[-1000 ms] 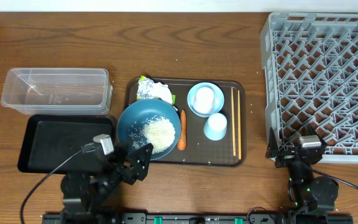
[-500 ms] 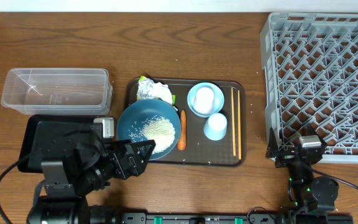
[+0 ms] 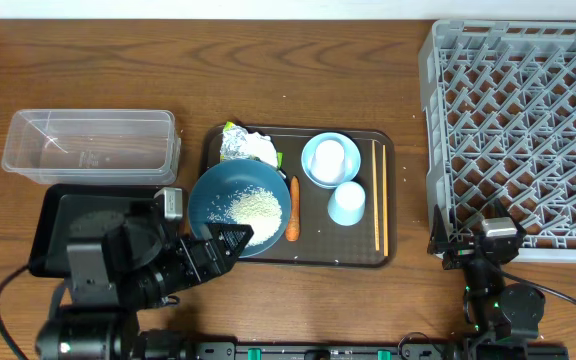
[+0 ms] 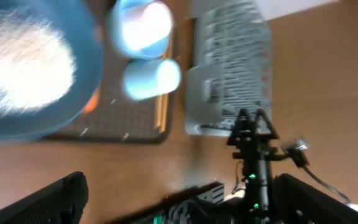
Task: Sort waste into correct bins and load items into the dishwasher rack
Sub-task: 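Move the left gripper over the blue rice bowl's rim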
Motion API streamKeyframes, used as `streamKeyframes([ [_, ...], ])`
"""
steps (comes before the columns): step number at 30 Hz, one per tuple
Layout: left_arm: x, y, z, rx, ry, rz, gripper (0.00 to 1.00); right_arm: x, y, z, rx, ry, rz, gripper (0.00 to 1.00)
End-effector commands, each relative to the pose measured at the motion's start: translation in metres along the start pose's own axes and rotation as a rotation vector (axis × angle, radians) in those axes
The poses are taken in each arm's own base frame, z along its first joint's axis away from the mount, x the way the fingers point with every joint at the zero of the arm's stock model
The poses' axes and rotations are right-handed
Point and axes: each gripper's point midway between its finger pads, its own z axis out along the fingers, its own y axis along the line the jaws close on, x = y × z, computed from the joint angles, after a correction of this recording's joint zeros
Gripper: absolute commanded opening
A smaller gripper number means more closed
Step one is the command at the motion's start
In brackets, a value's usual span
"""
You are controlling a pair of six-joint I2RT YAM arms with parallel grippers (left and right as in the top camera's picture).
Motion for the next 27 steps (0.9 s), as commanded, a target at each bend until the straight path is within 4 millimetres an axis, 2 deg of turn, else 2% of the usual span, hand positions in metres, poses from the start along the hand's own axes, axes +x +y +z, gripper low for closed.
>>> streamKeyframes([
  [1, -0.012, 0.017, -0.006, -0.184, -0.029, 0.025, 0.98, 0.001, -0.001, 0.0, 0.007, 0.002, -0.012, 0.99],
  [4, -0.013, 0.032, -0.007, -0.332, 0.01, 0.025, 0.98, 0.001, -0.001, 0.0, 0.007, 0.002, -0.012, 0.99],
  [9, -0.016, 0.039, 0.003, -0.443, 0.053, 0.104, 0.98, 0.001, -0.001, 0.0, 0.007, 0.002, -0.012, 0.99],
  [13, -0.02, 0.04, 0.021, -0.47, 0.088, 0.14, 0.98, 0.001, -0.001, 0.0, 0.007, 0.002, -0.012, 0.99],
  [21, -0.028, 0.054, 0.052, -0.523, 0.147, 0.016, 0.98, 0.001, -0.001, 0.0, 0.007, 0.002, -0.012, 0.99],
  [27, -0.008, 0.065, 0.08, -0.567, 0.325, 0.131, 0.98, 0.001, -0.001, 0.0, 0.007, 0.002, -0.012, 0.99],
])
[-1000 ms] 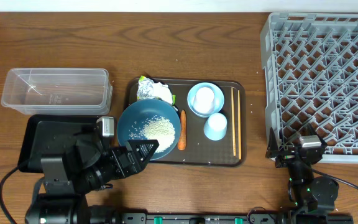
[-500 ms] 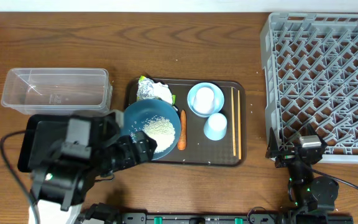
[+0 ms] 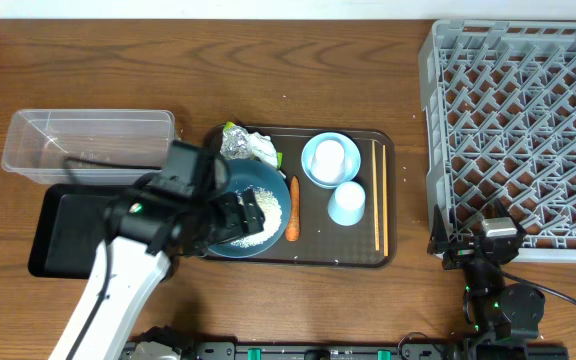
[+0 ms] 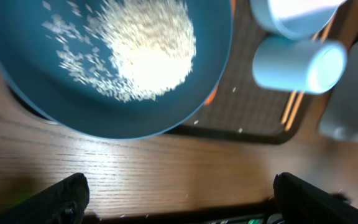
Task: Sort waste into correct bins and load items into the dishwasher rack
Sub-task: 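Move the left gripper over the blue rice bowl's rim, then lower the left gripper onto the bowl's right rim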
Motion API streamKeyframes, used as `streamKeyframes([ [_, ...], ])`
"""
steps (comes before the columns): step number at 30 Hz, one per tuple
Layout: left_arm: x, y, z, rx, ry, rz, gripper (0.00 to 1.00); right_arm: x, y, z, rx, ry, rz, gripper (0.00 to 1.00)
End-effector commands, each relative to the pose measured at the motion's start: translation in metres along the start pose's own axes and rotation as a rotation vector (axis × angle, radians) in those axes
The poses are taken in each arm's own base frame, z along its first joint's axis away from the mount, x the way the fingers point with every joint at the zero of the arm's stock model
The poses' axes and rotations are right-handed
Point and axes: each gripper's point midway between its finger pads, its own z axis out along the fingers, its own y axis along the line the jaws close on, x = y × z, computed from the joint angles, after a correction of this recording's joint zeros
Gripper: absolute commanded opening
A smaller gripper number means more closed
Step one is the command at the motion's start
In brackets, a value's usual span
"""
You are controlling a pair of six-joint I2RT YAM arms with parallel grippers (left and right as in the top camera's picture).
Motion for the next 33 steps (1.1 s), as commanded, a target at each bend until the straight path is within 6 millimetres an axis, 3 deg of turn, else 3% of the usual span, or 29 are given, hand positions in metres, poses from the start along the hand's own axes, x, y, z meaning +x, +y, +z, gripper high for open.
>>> streamKeyframes([
  [1, 0.005, -0.009, 0.014, -0.035, 0.056, 0.135, 0.98, 0.001, -0.001, 0.0, 0.007, 0.002, -0.012, 0.99],
  [12, 0.0, 0.02, 0.063, -0.464, 0.044, 0.372, 0.98, 0.001, -0.001, 0.0, 0.007, 0.002, -0.012, 0.99],
  [19, 0.01, 0.019, 0.082, -0.518, 0.091, 0.435, 0.98, 0.001, -0.001, 0.0, 0.007, 0.002, -0.012, 0.99],
  [24, 0.006, 0.015, 0.086, -0.592, 0.03, 0.522, 0.98, 0.001, -0.001, 0.0, 0.007, 0.002, -0.012, 0.99],
  [33, 0.012, 0.008, 0.092, -0.578, 0.019, 0.561, 0.98, 0.001, -0.001, 0.0, 0.007, 0.002, -0.012, 0.99],
])
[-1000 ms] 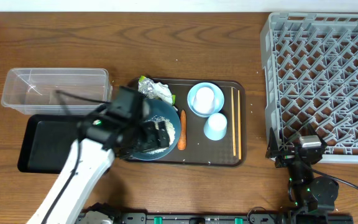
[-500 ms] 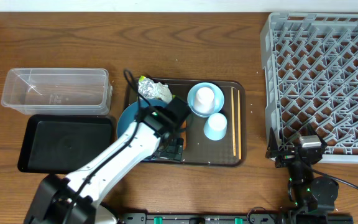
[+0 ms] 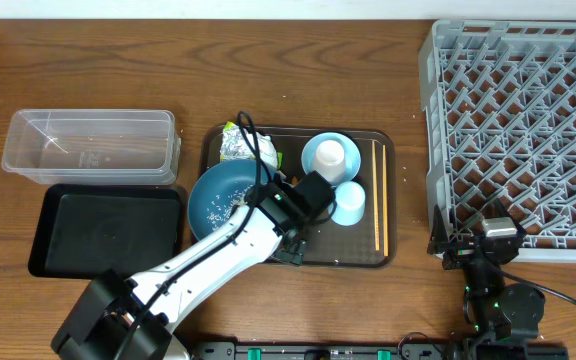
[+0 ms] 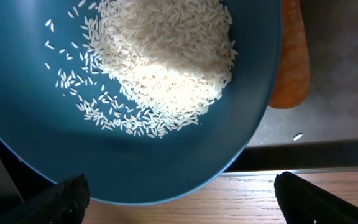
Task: Sort waste into correct bins and load items into the dishwasher rack
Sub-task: 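Lower the left gripper onto the bowl's right rim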
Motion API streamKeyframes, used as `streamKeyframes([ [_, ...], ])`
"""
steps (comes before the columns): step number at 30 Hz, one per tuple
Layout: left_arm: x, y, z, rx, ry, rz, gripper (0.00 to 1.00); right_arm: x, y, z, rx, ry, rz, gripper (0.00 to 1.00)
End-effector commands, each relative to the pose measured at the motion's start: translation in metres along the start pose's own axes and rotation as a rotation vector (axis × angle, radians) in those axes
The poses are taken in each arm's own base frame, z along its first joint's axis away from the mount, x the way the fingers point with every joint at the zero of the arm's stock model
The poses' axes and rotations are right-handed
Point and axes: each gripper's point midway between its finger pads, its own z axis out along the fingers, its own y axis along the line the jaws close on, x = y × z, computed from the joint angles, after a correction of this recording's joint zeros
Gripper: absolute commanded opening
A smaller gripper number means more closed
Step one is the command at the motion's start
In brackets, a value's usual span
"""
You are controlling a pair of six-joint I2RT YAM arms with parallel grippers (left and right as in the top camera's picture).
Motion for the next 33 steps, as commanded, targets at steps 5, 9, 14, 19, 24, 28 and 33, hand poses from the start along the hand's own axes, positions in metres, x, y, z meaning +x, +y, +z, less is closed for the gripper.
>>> streamKeyframes([
  [5, -0.005, 0.009, 0.001, -0.061, -0.025, 0.014, 0.99, 0.001, -0.001, 0.0, 0.007, 0.002, -0.012, 0.99],
  [9, -0.003, 0.009, 0.004, -0.063, -0.02, 0.015, 0.98, 0.001, -0.001, 0.0, 0.007, 0.002, -0.012, 0.99],
  [14, 0.005, 0.011, 0.013, -0.073, -0.003, 0.005, 0.98, 0.001, -0.001, 0.0, 0.007, 0.002, -0.012, 0.99],
  [19, 0.008, 0.01, 0.023, -0.069, -0.008, 0.004, 0.98, 0.001, -0.001, 0.0, 0.007, 0.002, -0.012, 0.99],
  [24, 0.008, 0.008, 0.027, -0.059, -0.018, 0.0, 0.98, 0.001, -0.001, 0.0, 0.007, 0.002, -0.012, 0.99],
  [28, 0.005, 0.001, 0.034, -0.031, -0.039, -0.009, 0.98, 0.001, -0.001, 0.0, 0.007, 0.002, -0.012, 0.99],
  [33, 0.005, 0.001, 0.036, -0.028, -0.044, -0.01, 0.97, 0.001, -0.001, 0.0, 0.007, 0.002, -0.012, 0.99],
])
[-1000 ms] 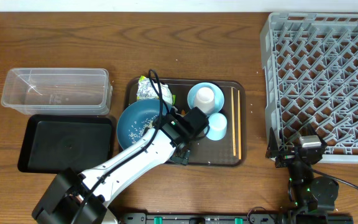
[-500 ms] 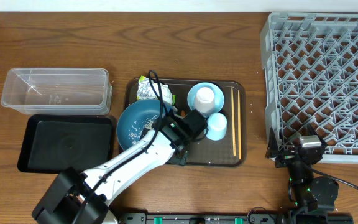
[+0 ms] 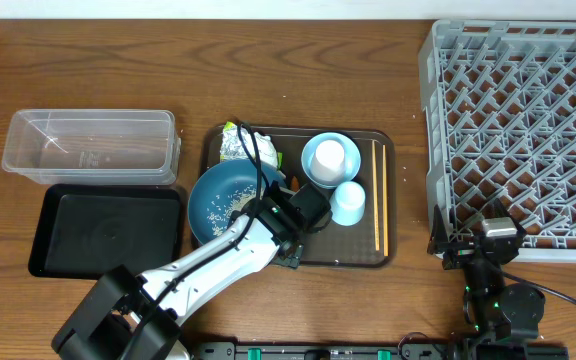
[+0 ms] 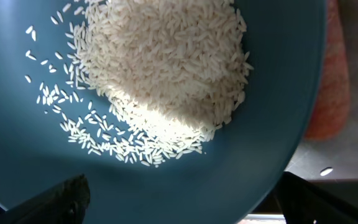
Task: Sort waste into correct bins and load items into the dishwasher rack
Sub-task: 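Lower the left gripper onto the bowl's right rim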
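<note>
A blue bowl (image 3: 218,205) of white rice (image 4: 160,68) stands at the left of the dark tray (image 3: 388,250). My left gripper (image 3: 290,228) hangs open over the bowl's right rim. In the left wrist view the gripper (image 4: 185,202) is close above the bowl (image 4: 36,155), one dark fingertip (image 4: 67,196) at each lower corner. An orange carrot (image 4: 328,93) lies just beside the rim, mostly hidden under the arm from overhead. The grey dishwasher rack (image 3: 523,120) is at the right. My right gripper (image 3: 463,248) rests by the rack's front corner, too small to read.
On the tray are a crumpled foil wrapper (image 3: 243,145), a white bowl with a cup inside (image 3: 330,158), a pale blue cup (image 3: 348,203) and chopsticks (image 3: 378,195). A clear plastic bin (image 3: 88,145) and a black bin (image 3: 103,230) lie to the left.
My left gripper has come closer to the bowl and shifted slightly left. The rice fills more of the wrist view and less of the carrot shows. Its jaws remain open; the right arm is unmoved.
My left arm was first folded over the black bin with its gripper by the bowl's left side. Then it stood over the bowl. Then it reached across to the bowl's right rim beside the carrot, and now sits nearer the bowl there. Nothing on the tray has moved.
</note>
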Motion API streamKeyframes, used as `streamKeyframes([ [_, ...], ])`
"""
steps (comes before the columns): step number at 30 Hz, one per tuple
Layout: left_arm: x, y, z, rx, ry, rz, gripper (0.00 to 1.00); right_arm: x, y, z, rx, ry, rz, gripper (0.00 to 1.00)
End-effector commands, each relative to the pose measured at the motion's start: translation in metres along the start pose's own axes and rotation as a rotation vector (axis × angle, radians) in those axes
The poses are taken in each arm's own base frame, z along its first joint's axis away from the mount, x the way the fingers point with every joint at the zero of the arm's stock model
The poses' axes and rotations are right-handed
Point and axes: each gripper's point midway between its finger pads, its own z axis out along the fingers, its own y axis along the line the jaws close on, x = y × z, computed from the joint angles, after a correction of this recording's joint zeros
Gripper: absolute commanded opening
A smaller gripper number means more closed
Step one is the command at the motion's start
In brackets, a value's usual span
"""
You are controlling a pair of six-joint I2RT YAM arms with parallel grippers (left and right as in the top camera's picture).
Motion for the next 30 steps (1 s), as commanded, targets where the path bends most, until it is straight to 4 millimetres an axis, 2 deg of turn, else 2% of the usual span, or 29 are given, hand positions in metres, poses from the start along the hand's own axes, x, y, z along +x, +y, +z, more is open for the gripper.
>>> streamKeyframes([
  [1, 0.0048, 0.0007, 0.0045, -0.01, 0.015, -0.003, 0.96, 0.001, -0.0015, -0.0001, 0.007, 0.002, -0.012, 0.99],
  [9, -0.0035, -0.0045, 0.0065, 0.012, -0.023, -0.089, 0.94, 0.001, -0.0015, -0.0001, 0.007, 0.002, -0.012, 0.99],
  [22, 0.0056, -0.0009, 0.0135, -0.005, -0.005, -0.006, 0.94, 0.001, -0.0015, -0.0001, 0.007, 0.002, -0.012, 0.99],
  [30, 0.004, -0.0006, 0.0138, -0.007, -0.013, -0.008, 0.94, 0.001, -0.0015, -0.0001, 0.007, 0.002, -0.012, 0.99],
])
